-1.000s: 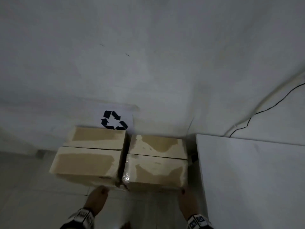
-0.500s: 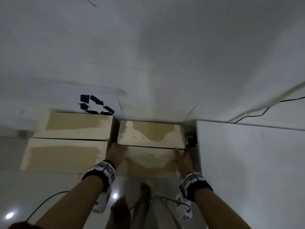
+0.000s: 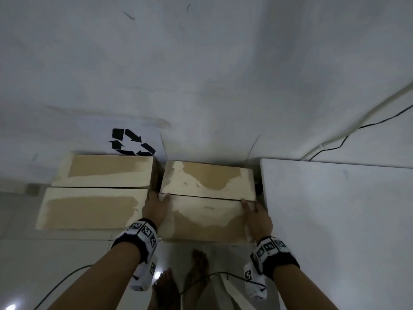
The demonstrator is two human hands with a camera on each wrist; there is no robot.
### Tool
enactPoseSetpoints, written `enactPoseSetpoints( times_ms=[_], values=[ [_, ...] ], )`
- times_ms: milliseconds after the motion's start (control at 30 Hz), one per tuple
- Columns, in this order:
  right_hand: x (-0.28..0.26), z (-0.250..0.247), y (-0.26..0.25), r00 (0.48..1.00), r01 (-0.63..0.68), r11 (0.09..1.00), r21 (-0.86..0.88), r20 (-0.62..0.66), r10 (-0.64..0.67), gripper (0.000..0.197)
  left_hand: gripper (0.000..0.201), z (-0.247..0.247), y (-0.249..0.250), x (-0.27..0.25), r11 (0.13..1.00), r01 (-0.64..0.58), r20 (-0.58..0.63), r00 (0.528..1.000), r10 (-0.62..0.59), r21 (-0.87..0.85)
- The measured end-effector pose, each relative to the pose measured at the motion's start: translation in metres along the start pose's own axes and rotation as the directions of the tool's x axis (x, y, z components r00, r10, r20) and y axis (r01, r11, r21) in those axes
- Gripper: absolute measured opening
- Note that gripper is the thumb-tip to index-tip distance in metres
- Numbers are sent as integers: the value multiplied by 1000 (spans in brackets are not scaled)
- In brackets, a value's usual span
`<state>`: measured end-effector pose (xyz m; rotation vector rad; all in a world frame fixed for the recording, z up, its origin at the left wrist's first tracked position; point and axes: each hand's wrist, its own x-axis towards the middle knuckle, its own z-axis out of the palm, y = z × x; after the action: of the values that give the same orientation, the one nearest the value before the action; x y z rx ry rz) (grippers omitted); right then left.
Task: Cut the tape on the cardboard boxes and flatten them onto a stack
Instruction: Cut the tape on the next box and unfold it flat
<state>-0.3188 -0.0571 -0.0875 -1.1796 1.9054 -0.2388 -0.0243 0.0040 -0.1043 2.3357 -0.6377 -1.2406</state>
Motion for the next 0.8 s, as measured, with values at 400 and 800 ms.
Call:
enactPoseSetpoints(
  times_ms=[400,800],
  values=[
    [-92,-64,-10,944,244,970,8,-231,-236,47,39,-51,18,-88,954,-206,12,977,214,-219],
    [-127,-180,-28,805,548,829,110,-342,-486,33,70,-57,77,-187,769,-577,-270,814,515,-273]
  ],
)
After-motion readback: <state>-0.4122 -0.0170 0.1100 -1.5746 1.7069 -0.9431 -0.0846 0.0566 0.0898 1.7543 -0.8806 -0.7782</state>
